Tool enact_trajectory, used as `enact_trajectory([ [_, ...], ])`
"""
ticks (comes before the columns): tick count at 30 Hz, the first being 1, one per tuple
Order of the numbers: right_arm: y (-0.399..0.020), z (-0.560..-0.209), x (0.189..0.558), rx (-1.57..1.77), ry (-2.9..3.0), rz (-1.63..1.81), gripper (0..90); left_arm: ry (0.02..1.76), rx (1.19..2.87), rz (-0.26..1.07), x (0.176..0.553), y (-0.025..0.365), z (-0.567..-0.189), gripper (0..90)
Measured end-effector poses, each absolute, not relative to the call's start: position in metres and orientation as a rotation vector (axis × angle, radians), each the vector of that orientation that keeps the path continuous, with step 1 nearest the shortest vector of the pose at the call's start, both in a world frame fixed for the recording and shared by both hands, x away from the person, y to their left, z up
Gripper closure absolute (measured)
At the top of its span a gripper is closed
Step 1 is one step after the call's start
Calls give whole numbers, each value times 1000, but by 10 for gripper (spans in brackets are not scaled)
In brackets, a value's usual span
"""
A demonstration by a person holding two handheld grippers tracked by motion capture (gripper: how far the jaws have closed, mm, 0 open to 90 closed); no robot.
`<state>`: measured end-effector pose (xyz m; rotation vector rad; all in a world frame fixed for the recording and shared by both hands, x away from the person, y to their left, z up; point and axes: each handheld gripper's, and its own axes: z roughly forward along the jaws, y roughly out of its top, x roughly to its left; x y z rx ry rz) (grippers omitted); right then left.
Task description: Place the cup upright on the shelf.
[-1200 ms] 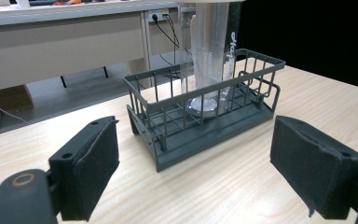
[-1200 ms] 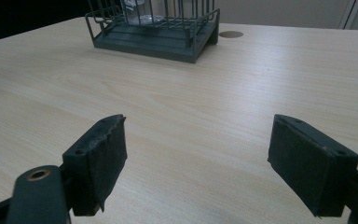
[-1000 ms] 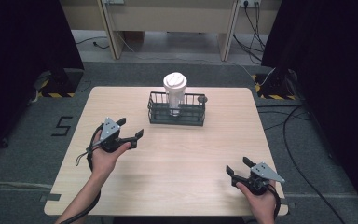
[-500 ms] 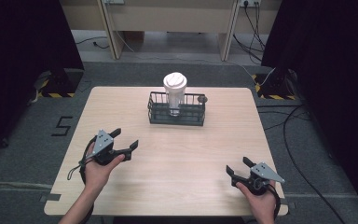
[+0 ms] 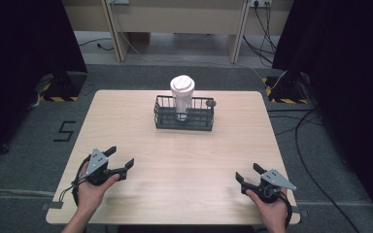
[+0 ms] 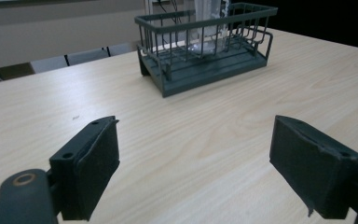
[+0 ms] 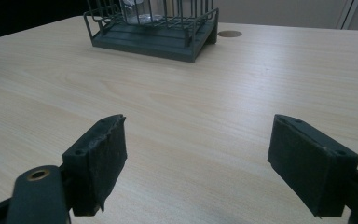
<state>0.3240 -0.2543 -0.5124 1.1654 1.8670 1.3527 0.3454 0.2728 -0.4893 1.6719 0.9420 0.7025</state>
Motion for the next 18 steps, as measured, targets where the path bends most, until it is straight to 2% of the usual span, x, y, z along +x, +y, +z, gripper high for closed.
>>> enact_trajectory([
  [9,-254,-512,324,1165,1875,1349,199,989,1655,701,338,284,-507,158],
  [18,-253,-512,324,1165,1878,1348,197,964,1650,707,335,283,-508,160],
])
